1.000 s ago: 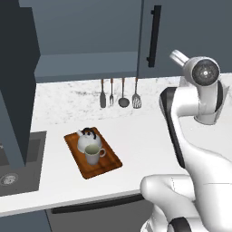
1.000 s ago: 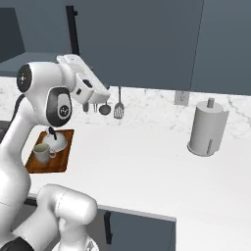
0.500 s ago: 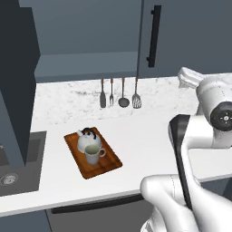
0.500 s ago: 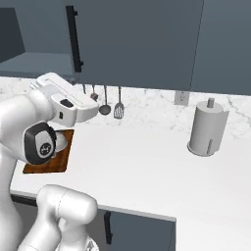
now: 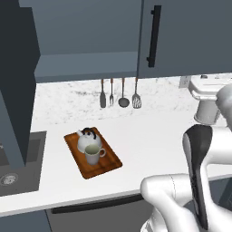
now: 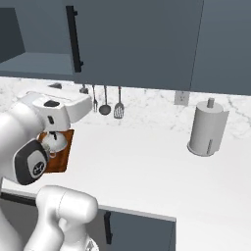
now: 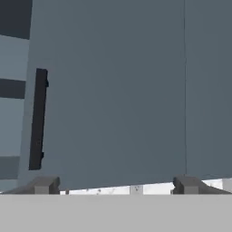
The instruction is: Pick the kettle from the counter and place it on the tray. Then pick the mug from the cabinet and place it on the tray. Then close the cabinet doors.
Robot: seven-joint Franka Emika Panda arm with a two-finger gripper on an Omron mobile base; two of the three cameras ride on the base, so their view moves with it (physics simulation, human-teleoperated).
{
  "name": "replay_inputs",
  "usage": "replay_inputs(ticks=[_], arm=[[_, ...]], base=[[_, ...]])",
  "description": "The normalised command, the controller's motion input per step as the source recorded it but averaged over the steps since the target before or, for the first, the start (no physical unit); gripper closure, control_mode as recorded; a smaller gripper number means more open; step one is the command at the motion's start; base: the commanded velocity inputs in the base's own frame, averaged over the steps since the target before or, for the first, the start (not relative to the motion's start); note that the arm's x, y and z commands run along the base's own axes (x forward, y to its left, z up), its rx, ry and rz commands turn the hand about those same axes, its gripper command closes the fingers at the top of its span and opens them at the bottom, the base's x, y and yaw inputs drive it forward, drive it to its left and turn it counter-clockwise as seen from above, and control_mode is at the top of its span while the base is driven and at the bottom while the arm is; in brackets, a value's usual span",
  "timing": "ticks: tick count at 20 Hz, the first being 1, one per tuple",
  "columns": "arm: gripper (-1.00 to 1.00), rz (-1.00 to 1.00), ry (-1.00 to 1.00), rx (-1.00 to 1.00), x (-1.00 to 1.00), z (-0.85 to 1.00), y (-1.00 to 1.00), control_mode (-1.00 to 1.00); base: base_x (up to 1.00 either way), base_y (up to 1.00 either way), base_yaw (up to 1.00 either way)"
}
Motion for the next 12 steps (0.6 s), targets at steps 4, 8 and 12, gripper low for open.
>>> replay_inputs(ticks=[4, 8, 12], arm=[[-1.00, 0.08, -0.01, -0.28, -0.59, 0.00, 0.00, -1.00], [-1.00, 0.06, 0.00, -0.26, -0.57, 0.01, 0.02, -1.00], [-1.00, 0.09, 0.00, -0.26, -0.51, 0.03, 0.01, -1.00]], base=[[0.00, 0.00, 0.00], [0.00, 0.00, 0.00], [0.00, 0.00, 0.00]])
